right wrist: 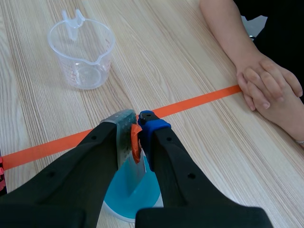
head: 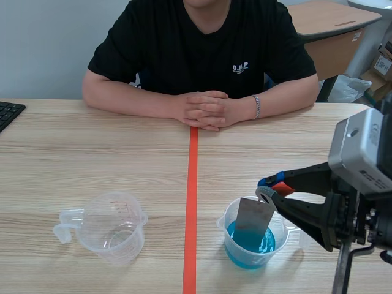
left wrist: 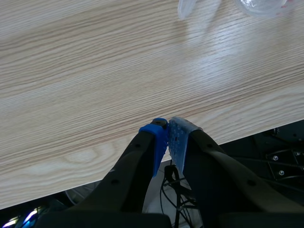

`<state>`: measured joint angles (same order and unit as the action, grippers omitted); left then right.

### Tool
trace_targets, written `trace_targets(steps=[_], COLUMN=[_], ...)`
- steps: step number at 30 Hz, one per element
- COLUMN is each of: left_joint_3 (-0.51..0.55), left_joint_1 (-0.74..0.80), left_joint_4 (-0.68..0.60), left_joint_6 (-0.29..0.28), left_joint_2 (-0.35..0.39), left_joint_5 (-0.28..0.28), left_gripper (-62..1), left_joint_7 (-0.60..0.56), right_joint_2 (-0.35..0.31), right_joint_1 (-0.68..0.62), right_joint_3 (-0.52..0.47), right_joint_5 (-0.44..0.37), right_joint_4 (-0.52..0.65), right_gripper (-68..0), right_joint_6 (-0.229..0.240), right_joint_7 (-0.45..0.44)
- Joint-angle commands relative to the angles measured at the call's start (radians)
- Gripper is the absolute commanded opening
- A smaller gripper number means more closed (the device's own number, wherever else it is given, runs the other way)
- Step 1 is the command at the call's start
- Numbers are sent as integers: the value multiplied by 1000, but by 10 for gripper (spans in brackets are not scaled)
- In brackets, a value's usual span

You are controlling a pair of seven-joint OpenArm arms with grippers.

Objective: Do the redox reaction experiment.
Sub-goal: 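Lower the plate into the blue solution, then hold the plate still in the solution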

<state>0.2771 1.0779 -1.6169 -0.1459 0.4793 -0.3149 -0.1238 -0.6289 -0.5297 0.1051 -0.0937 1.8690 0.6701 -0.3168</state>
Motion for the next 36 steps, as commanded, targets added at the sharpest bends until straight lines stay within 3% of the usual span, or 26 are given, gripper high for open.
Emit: trace_targets(steps=[1, 36], left_joint_3=[0, 0], left_joint_1=[5, -1], left_joint_4=[-20, -19], left_joint_6=[1, 1], left_joint_2=[-2, -30], left_joint_5=[-15, -17], left_gripper=[-563, -563], left_joint_7=[-14, -6], right_joint_2=[-13, -14], right_joint_1=[1, 1], right_joint_3=[-3, -5], right_joint_5=[1, 1], right_joint_4=[3, 5], right_gripper=[-660, -660], right_joint_6=[0, 0], right_joint_7=[3, -13])
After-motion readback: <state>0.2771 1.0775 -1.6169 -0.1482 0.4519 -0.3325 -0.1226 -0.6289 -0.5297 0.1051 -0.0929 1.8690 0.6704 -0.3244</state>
